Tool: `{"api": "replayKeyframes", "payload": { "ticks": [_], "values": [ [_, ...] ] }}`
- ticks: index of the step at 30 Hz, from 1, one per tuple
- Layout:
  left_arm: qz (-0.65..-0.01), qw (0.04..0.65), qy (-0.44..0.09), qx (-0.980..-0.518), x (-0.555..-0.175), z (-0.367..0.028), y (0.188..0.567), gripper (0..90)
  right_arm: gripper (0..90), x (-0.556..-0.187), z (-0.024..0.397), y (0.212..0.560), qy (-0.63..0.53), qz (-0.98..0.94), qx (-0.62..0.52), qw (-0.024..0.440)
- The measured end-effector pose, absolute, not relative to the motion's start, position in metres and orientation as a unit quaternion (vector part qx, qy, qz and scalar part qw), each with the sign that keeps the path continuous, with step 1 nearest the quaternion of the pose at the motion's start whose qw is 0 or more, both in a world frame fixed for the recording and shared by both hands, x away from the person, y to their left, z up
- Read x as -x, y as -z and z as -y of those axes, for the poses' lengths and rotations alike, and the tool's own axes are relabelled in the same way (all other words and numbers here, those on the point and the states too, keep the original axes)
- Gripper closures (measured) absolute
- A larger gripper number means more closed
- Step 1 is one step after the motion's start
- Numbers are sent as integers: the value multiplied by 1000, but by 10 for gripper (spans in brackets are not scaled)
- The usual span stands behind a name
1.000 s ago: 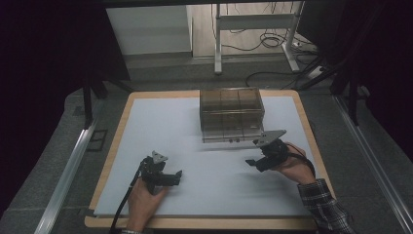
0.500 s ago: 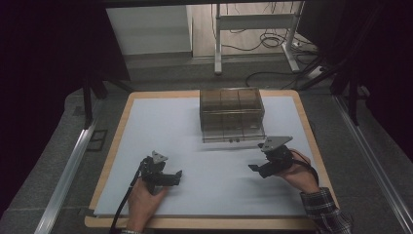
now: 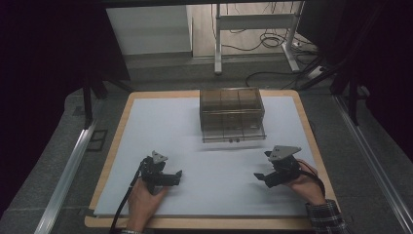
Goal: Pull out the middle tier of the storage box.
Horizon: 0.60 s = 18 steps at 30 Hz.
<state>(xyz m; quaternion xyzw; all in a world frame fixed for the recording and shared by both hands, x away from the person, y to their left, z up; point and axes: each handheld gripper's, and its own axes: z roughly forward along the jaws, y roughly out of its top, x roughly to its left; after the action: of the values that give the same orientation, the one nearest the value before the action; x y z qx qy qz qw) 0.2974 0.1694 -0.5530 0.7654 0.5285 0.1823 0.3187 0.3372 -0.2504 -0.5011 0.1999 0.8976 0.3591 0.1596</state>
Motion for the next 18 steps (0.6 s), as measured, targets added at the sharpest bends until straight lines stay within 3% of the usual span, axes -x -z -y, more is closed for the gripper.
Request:
{"api": "replayKeyframes", "payload": {
  "ticks": [18],
  "values": [
    [-528, 319, -182, -765, -297, -169, 553, 0, 54, -317, 263, 525, -350, -897, -229, 142]
  ]
}}
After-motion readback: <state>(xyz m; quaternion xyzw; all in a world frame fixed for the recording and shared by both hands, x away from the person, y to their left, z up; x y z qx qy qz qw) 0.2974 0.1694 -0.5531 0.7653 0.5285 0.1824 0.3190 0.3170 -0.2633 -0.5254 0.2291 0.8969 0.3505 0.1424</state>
